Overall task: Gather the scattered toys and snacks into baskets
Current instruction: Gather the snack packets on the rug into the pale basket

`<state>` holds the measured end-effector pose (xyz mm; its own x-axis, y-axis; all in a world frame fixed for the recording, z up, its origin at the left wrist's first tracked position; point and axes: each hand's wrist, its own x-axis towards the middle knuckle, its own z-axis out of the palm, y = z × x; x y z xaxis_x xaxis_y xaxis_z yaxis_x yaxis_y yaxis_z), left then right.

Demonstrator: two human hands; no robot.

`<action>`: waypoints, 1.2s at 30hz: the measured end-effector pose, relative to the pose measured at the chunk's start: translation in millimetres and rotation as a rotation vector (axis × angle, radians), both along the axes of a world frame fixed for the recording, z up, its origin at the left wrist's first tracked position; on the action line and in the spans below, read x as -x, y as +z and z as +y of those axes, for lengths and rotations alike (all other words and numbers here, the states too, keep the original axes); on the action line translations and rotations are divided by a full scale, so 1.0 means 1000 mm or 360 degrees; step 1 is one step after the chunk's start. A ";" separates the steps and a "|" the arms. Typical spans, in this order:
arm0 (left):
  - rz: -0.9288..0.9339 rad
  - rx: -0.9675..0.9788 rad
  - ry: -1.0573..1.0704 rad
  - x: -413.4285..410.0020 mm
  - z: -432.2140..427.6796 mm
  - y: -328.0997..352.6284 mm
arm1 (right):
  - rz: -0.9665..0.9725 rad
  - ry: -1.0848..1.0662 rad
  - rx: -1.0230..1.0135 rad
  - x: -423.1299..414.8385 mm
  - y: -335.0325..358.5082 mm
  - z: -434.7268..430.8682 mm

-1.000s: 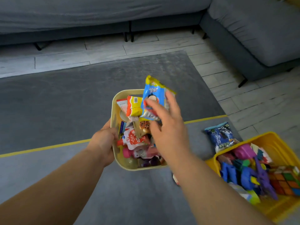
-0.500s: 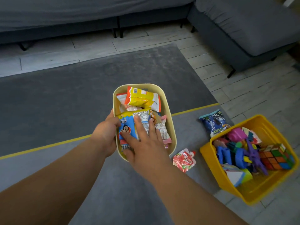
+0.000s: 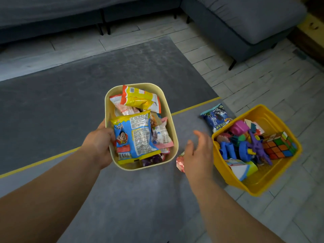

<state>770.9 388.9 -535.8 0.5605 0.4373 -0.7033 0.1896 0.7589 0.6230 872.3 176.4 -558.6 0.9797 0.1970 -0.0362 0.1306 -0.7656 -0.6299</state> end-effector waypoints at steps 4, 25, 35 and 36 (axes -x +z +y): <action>0.0023 -0.0023 -0.0072 -0.001 -0.004 0.001 | 0.0418 0.0350 0.0834 -0.010 -0.037 -0.019; 0.0118 0.0038 -0.0006 0.021 -0.017 0.004 | -0.0487 0.0403 0.0314 -0.011 0.047 0.010; 0.0148 0.0046 0.0102 0.029 -0.011 0.007 | 0.0022 0.1474 0.0574 0.011 0.064 0.045; 0.0130 0.0053 0.0106 0.029 -0.012 0.007 | 0.0055 0.1426 0.0596 0.012 0.061 0.048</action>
<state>741.4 377.4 -528.6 0.4711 0.4476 -0.7600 0.1869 0.7914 0.5820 860.7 223.9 -497.3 0.4693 0.8393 -0.2743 0.7487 -0.5430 -0.3802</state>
